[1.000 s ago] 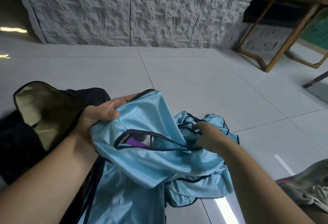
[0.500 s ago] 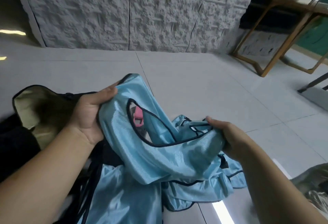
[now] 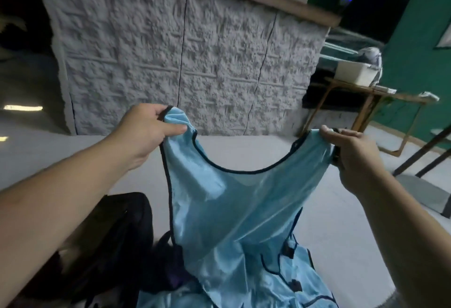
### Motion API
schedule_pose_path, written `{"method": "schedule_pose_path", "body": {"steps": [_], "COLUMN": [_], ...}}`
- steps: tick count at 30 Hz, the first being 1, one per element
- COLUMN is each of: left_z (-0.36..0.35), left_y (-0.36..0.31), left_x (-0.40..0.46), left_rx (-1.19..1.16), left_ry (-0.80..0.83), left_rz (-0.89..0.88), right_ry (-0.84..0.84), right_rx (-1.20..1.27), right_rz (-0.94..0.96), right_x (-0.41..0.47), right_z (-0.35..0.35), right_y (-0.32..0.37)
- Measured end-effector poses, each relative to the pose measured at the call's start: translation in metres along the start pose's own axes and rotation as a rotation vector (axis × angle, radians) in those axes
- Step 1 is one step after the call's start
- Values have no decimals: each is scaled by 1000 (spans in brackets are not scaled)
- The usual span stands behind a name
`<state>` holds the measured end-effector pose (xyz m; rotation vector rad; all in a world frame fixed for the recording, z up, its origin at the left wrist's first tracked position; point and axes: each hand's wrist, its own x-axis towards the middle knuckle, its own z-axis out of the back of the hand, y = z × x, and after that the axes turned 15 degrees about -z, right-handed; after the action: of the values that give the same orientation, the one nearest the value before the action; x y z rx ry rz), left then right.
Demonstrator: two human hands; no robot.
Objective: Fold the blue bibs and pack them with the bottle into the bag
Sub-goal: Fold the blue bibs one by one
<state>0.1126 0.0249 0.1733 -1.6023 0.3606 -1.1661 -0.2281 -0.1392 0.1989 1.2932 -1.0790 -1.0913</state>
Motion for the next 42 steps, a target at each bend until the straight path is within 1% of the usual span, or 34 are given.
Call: {"method": "schedule_pose_path", "body": {"steps": [2, 5, 9, 11, 13, 16, 18, 21, 23, 26, 28, 29, 31, 33, 34, 37, 39, 42], "left_z": [12, 27, 39, 42, 45, 51, 58, 69, 75, 80, 82, 83, 81, 75, 73, 68, 66, 65], "left_y": [-20, -38, -54, -65, -77, -82, -78, -74, -77, -84, -91, -94, -101, -104, -105, -105, -108, -112], "left_x": [13, 28, 41, 47, 53, 54, 54, 62, 68, 72, 72, 73, 71, 69, 69, 69, 67, 63], "left_rx": [55, 148, 275, 281, 298, 118, -20, -227, -300, -301, -306, -283, -165, -46, -26, -73, -179, -565], "left_ry": [-56, -116, -129, -125, -161, -228, -187, -112, -69, 3, 37, 49, 66, 36, 0, -61, -22, 50], "left_rz": [-37, -39, -109, -155, -228, -253, -199, -95, -52, 9, 28, 35, 46, 43, 37, 8, 17, 85], "right_ry": [4, 55, 112, 173, 277, 434, 494, 465, 444, 482, 494, 492, 487, 478, 478, 492, 506, 515], "right_rx": [61, 117, 195, 247, 323, 417, 413, 361, 356, 348, 356, 357, 381, 427, 443, 400, 353, 326], "right_rz": [18, 36, 87, 126, 158, 212, 243, 215, 152, 65, 47, 46, 40, 24, 13, -13, 1, 44], "right_x": [-2, -4, -6, -7, -8, -14, -14, -8, -5, -6, -7, -6, -7, -9, -10, -14, -15, -12], "right_z": [4, 5, 0, -2, -4, -7, -13, -26, -31, -36, -35, -34, -33, -33, -32, -31, -30, -28], "right_y": [24, 46, 74, 85, 92, 95, 93, 84, 81, 82, 83, 83, 84, 85, 85, 85, 85, 84]}}
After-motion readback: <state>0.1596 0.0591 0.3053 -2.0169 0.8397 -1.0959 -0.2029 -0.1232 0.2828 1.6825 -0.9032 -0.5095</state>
